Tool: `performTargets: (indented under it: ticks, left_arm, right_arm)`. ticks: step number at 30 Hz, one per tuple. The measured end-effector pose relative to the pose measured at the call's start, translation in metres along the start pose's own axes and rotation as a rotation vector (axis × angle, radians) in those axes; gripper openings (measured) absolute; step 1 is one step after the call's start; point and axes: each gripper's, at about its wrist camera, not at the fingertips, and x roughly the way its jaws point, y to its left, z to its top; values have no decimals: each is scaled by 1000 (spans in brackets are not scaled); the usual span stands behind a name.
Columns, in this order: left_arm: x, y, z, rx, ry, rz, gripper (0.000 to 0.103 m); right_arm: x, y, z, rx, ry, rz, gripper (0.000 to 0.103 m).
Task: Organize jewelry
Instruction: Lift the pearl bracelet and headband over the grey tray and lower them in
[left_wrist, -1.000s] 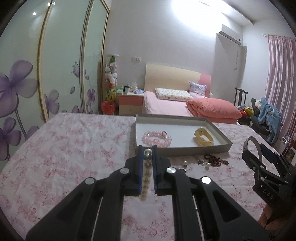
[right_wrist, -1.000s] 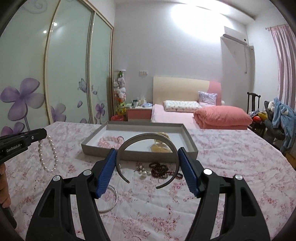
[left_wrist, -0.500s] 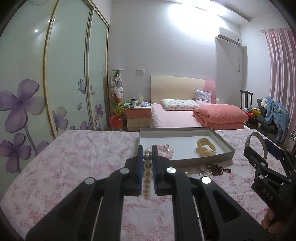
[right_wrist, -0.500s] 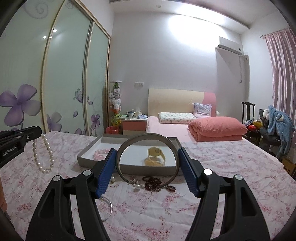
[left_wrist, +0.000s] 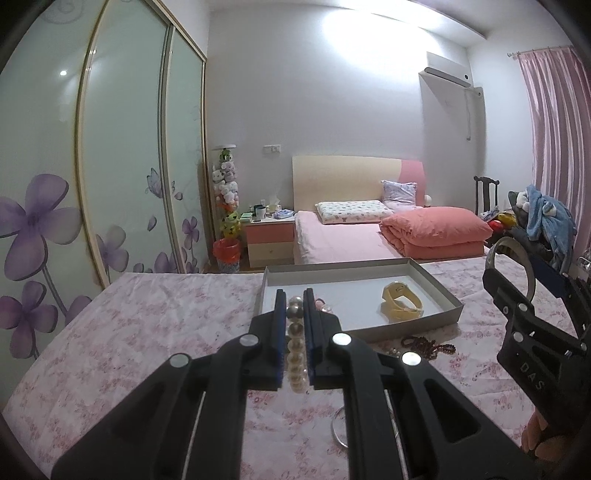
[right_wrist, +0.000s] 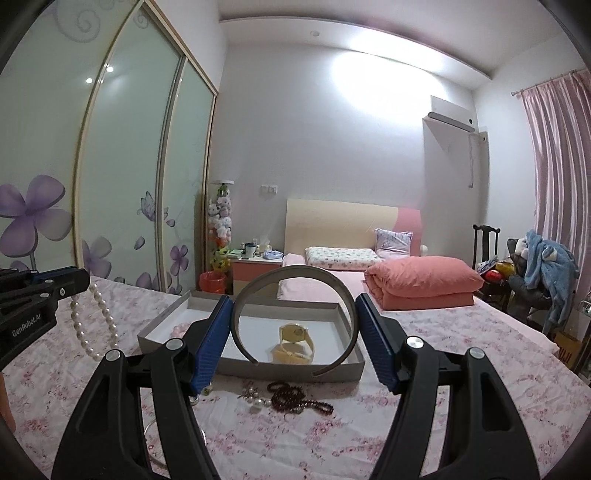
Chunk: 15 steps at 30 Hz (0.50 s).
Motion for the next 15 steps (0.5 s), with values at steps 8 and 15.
performTargets:
  ticks: [8,15]
  left_arm:
    - [9,-6,1,11,2,-4,10]
    - [23,-10,10,7,1,-12,10]
  right_arm:
    - [7,-3,1,-6,-14,-11,68]
    - [18,-7,6,-16,-43,-28,68]
